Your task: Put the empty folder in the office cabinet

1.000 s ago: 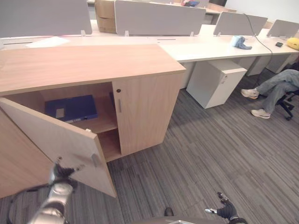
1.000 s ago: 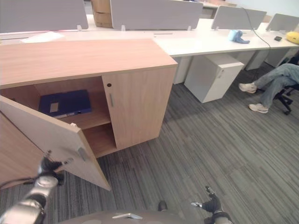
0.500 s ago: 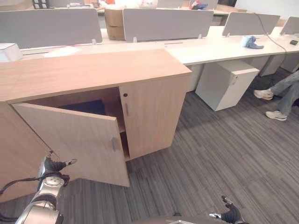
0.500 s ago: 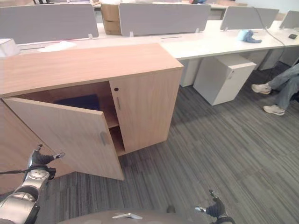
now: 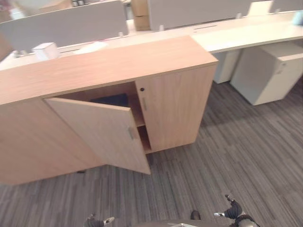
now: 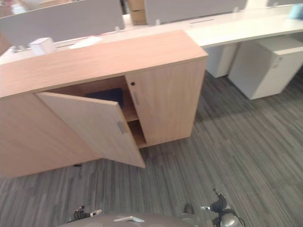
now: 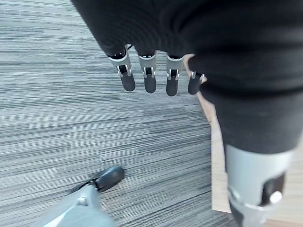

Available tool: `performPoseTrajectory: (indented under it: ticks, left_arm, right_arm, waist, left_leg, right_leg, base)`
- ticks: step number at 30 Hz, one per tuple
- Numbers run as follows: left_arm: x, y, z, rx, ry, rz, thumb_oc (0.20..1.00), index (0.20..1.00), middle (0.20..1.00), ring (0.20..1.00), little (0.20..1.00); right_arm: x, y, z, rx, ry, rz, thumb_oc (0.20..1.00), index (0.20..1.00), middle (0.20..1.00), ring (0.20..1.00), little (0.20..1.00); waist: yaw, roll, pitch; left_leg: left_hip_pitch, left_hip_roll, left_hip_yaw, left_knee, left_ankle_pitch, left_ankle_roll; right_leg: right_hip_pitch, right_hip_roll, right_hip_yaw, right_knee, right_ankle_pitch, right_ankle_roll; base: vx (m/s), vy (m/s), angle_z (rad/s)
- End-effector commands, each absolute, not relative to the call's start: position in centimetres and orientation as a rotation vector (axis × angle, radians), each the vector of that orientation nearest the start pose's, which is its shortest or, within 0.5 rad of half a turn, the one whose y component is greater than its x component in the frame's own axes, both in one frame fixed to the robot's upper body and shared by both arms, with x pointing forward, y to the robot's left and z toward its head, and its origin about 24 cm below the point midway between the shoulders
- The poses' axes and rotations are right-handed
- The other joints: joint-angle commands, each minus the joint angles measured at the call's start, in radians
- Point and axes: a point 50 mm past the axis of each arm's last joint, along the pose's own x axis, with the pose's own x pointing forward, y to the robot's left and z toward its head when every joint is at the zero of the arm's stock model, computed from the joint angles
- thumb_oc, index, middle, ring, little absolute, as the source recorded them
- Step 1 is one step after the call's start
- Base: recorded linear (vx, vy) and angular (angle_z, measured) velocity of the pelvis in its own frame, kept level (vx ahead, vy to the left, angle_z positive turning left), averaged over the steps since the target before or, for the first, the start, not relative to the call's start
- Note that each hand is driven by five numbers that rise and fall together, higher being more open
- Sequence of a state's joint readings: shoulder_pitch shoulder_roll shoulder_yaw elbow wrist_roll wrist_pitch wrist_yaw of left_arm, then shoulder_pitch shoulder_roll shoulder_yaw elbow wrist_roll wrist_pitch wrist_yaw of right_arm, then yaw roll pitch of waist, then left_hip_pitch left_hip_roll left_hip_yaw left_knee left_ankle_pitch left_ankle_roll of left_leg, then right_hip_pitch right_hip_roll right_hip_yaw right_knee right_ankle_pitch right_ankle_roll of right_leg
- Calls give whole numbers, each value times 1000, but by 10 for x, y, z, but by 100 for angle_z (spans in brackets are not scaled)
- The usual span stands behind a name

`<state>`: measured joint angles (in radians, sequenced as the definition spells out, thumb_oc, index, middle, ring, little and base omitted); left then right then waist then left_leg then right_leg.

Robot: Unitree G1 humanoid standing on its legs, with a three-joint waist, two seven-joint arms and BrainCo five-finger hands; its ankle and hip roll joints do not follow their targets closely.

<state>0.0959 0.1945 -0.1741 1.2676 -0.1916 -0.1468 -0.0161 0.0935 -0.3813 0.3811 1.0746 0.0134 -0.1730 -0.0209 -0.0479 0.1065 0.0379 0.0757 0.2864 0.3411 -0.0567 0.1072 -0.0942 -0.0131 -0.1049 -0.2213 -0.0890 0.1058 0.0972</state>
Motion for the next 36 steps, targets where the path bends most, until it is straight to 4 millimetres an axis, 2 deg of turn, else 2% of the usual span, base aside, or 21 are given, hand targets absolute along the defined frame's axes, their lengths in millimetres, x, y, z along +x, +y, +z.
performPoseTrajectory:
  ticks: [1, 3, 4, 5, 6, 7, 9, 17, 22, 30, 36]
  left_arm:
    - [75, 241, -162, 190, 1192, 77, 1000, 1000, 1000, 1000, 1000]
    - [62, 233, -166, 181, 1241, 41, 1000, 1000, 1000, 1000, 1000]
    - [50, 228, -169, 173, 1288, 14, 1000, 1000, 1000, 1000, 1000]
    - [50, 228, -169, 173, 1288, 14, 1000, 1000, 1000, 1000, 1000]
    - [39, 227, -171, 179, 1331, -2, 1000, 1000, 1000, 1000, 1000]
    - [39, 227, -171, 179, 1331, -2, 1000, 1000, 1000, 1000, 1000]
    - [30, 227, -172, 167, 1366, 3, 1000, 1000, 1000, 1000, 1000]
    - [26, 227, -172, 182, 1376, -17, 1000, 1000, 1000, 1000, 1000]
    - [33, 221, -173, 144, 1354, 6, 1000, 1000, 1000, 1000, 1000]
    - [28, 206, -176, 63, 1374, 1, 1000, 1000, 1000, 1000, 1000]
    - [24, 203, -177, 44, 1403, -3, 1000, 1000, 1000, 1000, 1000]
  right_arm:
    - [96, -242, -152, -519, 1078, 179, 1000, 1000, 1000, 1000, 1000]
    - [94, -240, -155, -517, 1106, 184, 1000, 1000, 1000, 1000, 1000]
    - [93, -236, -157, -517, 1122, 205, 1000, 1000, 1000, 1000, 1000]
    - [93, -236, -157, -517, 1122, 205, 1000, 1000, 1000, 1000, 1000]
    - [92, -230, -159, -504, 1133, 221, 1000, 1000, 1000, 1000, 1000]
    - [92, -230, -159, -504, 1133, 221, 1000, 1000, 1000, 1000, 1000]
    - [92, -224, -161, -490, 1148, 232, 1000, 1000, 1000, 1000, 1000]
    - [89, -214, -164, -469, 1166, 267, 1000, 1000, 1000, 1000, 1000]
    - [86, -206, -166, -436, 1175, 265, 1000, 1000, 1000, 1000, 1000]
    - [72, -202, -171, -322, 1246, 204, 1000, 1000, 1000, 1000, 1000]
    - [71, -199, -172, -313, 1263, 212, 1000, 1000, 1000, 1000, 1000]
  waist:
    - [-6, -87, 33]
    - [12, -103, 35]
    - [28, -113, 30]
    - [27, -113, 30]
    - [41, -119, 27]
    - [41, -119, 27]
    - [51, -121, 19]
    - [63, -134, -12]
    - [72, -139, -17]
    - [76, -138, -36]
    - [76, -140, -44]
  left_leg:
    - [-63, -51, -140, 87, 7, -78]
    - [-83, -116, -204, 115, -47, -48]
    - [-98, -178, -236, 124, -79, -21]
    - [-98, -179, -236, 127, -82, -21]
    - [-105, -239, -266, 122, -100, 2]
    - [-105, -239, -266, 122, -100, 2]
    - [-82, -283, -304, 79, -110, 32]
    - [-25, -270, -297, -10, -86, 39]
    - [-11, -272, -301, -15, -94, 47]
    - [12, -277, -297, -23, -110, 55]
    - [22, -279, -295, -28, -118, 58]
  right_leg:
    - [45, 1, 27, 10, -90, -11]
    - [50, -7, 23, 8, -88, -16]
    - [49, -5, 23, 7, -84, -21]
    - [50, -6, 23, 8, -85, -20]
    - [48, 4, 24, 10, -84, -26]
    - [48, 4, 24, 10, -84, -26]
    - [44, 27, 32, 18, -82, -33]
    - [67, 45, 30, 15, -87, -31]
    - [76, 42, 31, 15, -87, -26]
    - [90, 31, 37, 19, -88, -17]
    - [96, 26, 41, 20, -87, -13]
  base:
    - [-106, -144, 19]
    - [-55, -147, 4]
    - [-25, -126, -3]
    - [-26, -119, -14]
    - [-5, -47, -11]
    - [-7, -67, -12]
    - [9, -11, -2]
    - [39, -4, 6]
    - [25, 19, 0]
    - [33, 39, 0]
    - [36, 34, 2]
